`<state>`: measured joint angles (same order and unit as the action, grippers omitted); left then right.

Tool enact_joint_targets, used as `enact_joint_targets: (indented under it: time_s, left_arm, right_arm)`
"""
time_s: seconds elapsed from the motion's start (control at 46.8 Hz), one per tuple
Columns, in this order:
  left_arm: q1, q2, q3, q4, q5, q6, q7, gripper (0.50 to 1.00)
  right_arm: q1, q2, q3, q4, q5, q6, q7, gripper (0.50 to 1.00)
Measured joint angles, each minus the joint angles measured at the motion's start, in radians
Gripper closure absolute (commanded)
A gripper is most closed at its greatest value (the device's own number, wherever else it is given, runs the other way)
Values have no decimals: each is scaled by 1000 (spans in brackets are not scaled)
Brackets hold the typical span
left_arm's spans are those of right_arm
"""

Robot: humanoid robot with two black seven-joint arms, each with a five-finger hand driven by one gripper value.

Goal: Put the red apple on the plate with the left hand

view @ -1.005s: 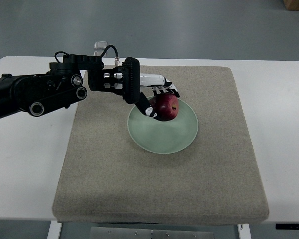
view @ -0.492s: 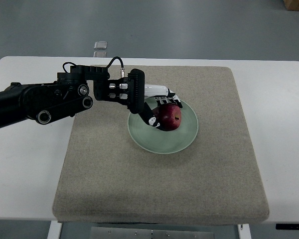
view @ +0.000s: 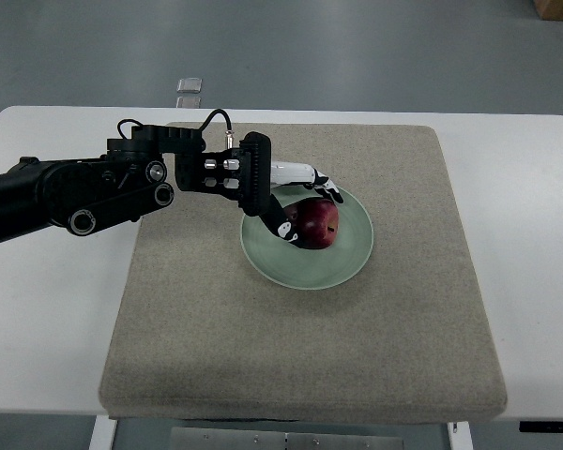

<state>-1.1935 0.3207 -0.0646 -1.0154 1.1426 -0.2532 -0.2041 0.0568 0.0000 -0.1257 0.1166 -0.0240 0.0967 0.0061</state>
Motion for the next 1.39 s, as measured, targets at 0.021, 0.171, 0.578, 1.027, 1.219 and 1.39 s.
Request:
enact_joint_targets:
  time_s: [0.021, 0.171, 0.578, 1.027, 1.219, 1.39]
  left_arm:
    - [0, 0, 0, 0, 0, 0, 0, 510]
    - [0, 1, -1, 1, 0, 0, 0, 508]
    - [-1, 14, -9, 34, -6, 5, 0, 508]
    - [-2, 44, -20, 104, -21, 14, 0, 508]
    - [-2, 47, -22, 156, -27, 14, -3, 508]
    - [3, 37, -69, 243, -31, 77, -5, 508]
  right_arm:
    - [0, 0, 0, 0, 0, 0, 0, 536]
    - [0, 0, 0, 0, 0, 0, 0, 536]
    - [0, 0, 0, 0, 0, 0, 0, 536]
    - [0, 0, 0, 0, 0, 0, 0, 536]
    - [0, 0, 0, 0, 0, 0, 0, 536]
    - [0, 0, 0, 0, 0, 0, 0, 536]
